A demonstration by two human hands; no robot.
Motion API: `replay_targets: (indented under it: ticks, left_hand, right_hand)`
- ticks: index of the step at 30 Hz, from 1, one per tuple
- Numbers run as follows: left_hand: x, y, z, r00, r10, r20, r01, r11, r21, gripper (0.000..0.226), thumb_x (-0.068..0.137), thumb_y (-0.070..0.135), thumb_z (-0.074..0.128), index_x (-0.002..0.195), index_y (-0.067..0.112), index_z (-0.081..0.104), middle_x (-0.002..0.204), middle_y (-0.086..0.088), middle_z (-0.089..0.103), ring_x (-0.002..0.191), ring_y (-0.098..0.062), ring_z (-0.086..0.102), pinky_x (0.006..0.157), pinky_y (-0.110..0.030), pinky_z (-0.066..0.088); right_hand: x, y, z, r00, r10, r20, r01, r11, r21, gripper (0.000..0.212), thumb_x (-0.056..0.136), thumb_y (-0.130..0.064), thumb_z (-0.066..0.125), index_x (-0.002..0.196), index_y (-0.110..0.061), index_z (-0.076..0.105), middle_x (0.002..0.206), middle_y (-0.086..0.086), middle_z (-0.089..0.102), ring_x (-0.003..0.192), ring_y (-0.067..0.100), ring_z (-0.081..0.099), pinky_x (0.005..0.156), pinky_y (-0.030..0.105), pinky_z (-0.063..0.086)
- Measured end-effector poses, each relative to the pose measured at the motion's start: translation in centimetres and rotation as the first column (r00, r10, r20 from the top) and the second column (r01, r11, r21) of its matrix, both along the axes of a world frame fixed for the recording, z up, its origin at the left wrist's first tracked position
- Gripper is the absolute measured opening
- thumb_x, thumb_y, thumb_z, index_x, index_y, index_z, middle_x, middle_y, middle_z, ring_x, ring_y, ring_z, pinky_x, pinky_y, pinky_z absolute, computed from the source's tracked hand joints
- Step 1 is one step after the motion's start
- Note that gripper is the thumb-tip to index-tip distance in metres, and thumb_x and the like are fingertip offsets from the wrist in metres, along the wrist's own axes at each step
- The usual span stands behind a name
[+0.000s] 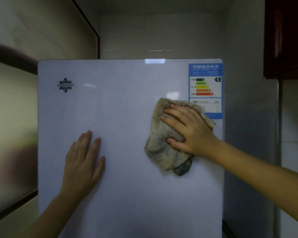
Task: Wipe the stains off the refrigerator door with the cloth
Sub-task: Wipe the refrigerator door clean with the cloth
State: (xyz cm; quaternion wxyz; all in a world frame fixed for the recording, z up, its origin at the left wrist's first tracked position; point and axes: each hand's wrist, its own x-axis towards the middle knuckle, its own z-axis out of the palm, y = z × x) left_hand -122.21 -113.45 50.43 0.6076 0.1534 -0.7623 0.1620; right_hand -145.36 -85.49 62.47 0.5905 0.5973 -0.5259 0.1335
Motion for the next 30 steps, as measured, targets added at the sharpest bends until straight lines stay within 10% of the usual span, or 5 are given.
replay_targets:
  ticks: [9, 21, 30]
  left_hand:
    - [0.8, -0.2, 0.4, 0.998, -0.006, 0.061, 0.007, 1.0, -0.018, 0.062, 0.097, 0.042, 0.041, 0.148, 0.005, 0.043, 0.16, -0.022, 0.033, 0.147, -0.041, 0.033, 0.117, -0.053, 0.029]
    - [0.6, -0.3, 0.3, 1.0, -0.002, 0.022, 0.003, 0.999, -0.045, 0.063, 0.097, 0.042, 0.04, 0.145, 0.003, 0.047, 0.158, -0.024, 0.036, 0.144, -0.044, 0.037, 0.114, -0.054, 0.031]
    - [1.2, -0.9, 0.5, 0.997, -0.016, 0.072, 0.022, 0.996, -0.082, 0.06, 0.098, 0.041, 0.044, 0.145, 0.004, 0.047, 0.158, -0.024, 0.034, 0.145, -0.043, 0.036, 0.115, -0.053, 0.032]
  right_hand:
    - [-3.5, 5.0, -14.0, 0.989, -0.023, -0.145, 0.057, 0.97, 0.235, 0.062, 0.094, -0.048, 0.065, 0.147, -0.018, 0.052, 0.151, 0.007, 0.051, 0.144, 0.026, 0.043, 0.121, 0.046, 0.032]
    - [-3.8, 6.3, -3.1, 0.994, -0.09, -0.059, 0.092, 0.995, 0.023, 0.064, 0.091, -0.046, 0.067, 0.144, -0.014, 0.055, 0.147, 0.013, 0.054, 0.143, 0.032, 0.044, 0.117, 0.048, 0.034]
    - [-2.4, 5.1, -15.8, 0.999, -0.041, -0.026, 0.045, 0.985, 0.168, 0.06, 0.096, -0.046, 0.061, 0.148, -0.018, 0.051, 0.152, 0.008, 0.047, 0.144, 0.028, 0.042, 0.118, 0.045, 0.033]
